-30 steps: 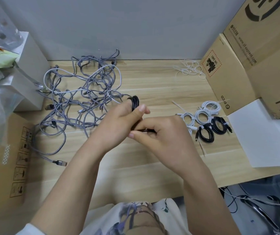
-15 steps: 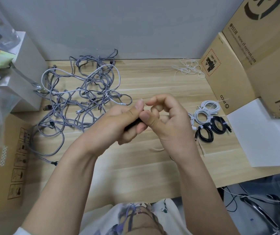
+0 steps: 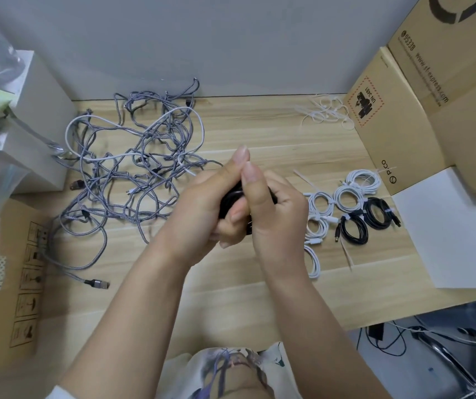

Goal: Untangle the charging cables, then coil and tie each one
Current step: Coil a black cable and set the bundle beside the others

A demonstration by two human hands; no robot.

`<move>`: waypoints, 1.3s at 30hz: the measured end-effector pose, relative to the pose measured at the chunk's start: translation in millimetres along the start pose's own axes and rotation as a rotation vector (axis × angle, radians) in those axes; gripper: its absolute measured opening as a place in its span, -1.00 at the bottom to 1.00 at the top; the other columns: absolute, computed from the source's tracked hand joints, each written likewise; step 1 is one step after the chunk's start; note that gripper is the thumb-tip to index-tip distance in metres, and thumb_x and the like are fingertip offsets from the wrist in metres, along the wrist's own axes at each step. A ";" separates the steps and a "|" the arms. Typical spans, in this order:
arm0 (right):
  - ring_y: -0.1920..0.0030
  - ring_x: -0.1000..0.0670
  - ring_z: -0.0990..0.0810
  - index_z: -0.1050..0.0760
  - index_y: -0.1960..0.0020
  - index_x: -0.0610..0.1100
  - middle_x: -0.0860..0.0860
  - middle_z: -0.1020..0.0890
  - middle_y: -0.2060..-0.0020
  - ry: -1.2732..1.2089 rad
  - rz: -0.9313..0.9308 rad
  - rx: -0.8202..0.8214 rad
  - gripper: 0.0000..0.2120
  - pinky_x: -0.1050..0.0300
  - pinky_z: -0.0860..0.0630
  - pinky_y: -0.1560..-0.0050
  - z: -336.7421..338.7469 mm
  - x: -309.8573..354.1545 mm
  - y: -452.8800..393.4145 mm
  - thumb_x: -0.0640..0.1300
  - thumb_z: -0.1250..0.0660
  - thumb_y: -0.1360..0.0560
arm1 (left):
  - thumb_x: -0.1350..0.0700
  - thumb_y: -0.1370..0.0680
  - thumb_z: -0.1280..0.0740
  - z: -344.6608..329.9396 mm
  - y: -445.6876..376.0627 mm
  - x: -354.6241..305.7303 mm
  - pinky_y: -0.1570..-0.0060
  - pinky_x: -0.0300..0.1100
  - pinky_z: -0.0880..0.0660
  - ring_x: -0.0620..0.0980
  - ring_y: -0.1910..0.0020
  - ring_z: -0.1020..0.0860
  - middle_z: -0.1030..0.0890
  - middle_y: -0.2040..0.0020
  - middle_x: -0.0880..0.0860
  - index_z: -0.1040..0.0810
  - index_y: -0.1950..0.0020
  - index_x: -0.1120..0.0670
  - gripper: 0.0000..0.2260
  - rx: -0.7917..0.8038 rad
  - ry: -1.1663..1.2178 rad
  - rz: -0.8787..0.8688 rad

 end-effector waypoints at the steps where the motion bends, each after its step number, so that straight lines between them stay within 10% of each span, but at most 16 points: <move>1: 0.47 0.11 -0.47 -0.39 0.62 0.08 0.06 -0.46 0.57 -0.004 -0.002 -0.045 -0.56 0.28 -0.42 0.34 -0.2 -3.0 -3.7 0.18 -0.30 -0.38 | -0.16 -0.50 -0.11 -3.0 -4.8 2.1 0.59 -0.35 -0.10 -0.08 0.65 -0.04 -0.12 0.69 -0.03 -0.28 0.62 0.01 -0.49 -0.104 -0.010 -0.036; 6: 0.48 0.17 -0.32 -0.30 0.54 0.00 0.12 -0.33 0.56 0.197 0.174 -0.206 -0.59 0.37 -0.23 0.40 -3.0 -20.4 -19.4 0.13 -0.29 -0.40 | 0.04 -0.60 -0.14 -1.2 -29.4 10.4 0.56 -0.33 -0.15 -0.15 0.61 -0.21 -0.25 0.62 -0.14 -0.28 0.60 -0.02 -0.48 -0.549 -0.198 -0.343; 14: 0.65 0.04 -0.49 -0.34 0.55 -0.08 0.05 -0.43 0.66 0.110 -0.151 0.089 -0.50 0.26 -0.34 0.59 18.8 -33.2 -85.9 0.03 -0.29 -0.53 | -0.02 -0.57 -0.06 22.7 -71.1 6.2 0.28 -0.27 -0.35 -0.03 0.40 -0.37 -0.30 0.49 -0.07 -0.38 0.26 0.11 -0.70 0.066 -0.275 -0.063; 21: 0.51 0.07 -0.32 -0.46 0.40 -0.08 0.03 -0.44 0.51 -0.286 -0.434 0.025 -0.55 0.19 -0.16 0.48 23.1 -84.2 -175.9 0.07 -0.15 -0.60 | 0.05 -0.53 -0.11 29.5 -106.9 11.0 0.39 -0.38 -0.26 -0.19 0.47 -0.28 -0.32 0.48 -0.18 -0.31 0.27 0.11 -0.79 -0.169 -0.210 -0.171; 27: 0.30 0.03 -0.44 -0.41 0.23 -0.06 0.04 -0.49 0.27 0.319 -0.515 -0.300 -0.87 0.17 -0.38 0.22 70.4 -175.7 -271.0 -0.17 -0.33 -0.45 | 0.17 -0.65 -0.09 45.2 -124.3 22.9 0.42 -0.41 -0.24 -0.18 0.48 -0.26 -0.28 0.50 -0.15 -0.30 0.27 0.12 -0.72 -0.316 -0.244 -0.103; 32: -0.03 -0.18 -0.54 -0.50 0.02 -0.13 -0.10 -0.54 -0.07 0.838 -0.629 -0.188 -0.67 0.06 -0.47 -0.04 95.5 -223.4 -297.1 0.06 -0.38 -0.33 | 0.18 -0.64 -0.08 50.3 -133.4 26.0 0.42 -0.43 -0.24 -0.18 0.49 -0.26 -0.29 0.51 -0.12 -0.30 0.27 0.12 -0.73 -0.372 -0.260 -0.062; 39: -0.17 -0.22 -0.52 -0.54 -0.14 -0.24 -0.19 -0.56 -0.15 1.072 -0.562 -0.046 -0.72 0.06 -0.45 -0.09 88.5 -229.9 -267.3 -0.14 -0.20 -0.52 | 0.18 -0.65 -0.06 49.4 -128.7 28.2 0.42 -0.39 -0.23 -0.16 0.48 -0.26 -0.27 0.48 -0.11 -0.28 0.26 0.13 -0.73 -0.359 -0.260 -0.032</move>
Point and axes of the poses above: each hand's wrist, its own y-axis away from the middle knuckle, its own z-axis out of the back of the hand, x = y × z, the point moved 2 cm from there along -y, towards the middle knuckle
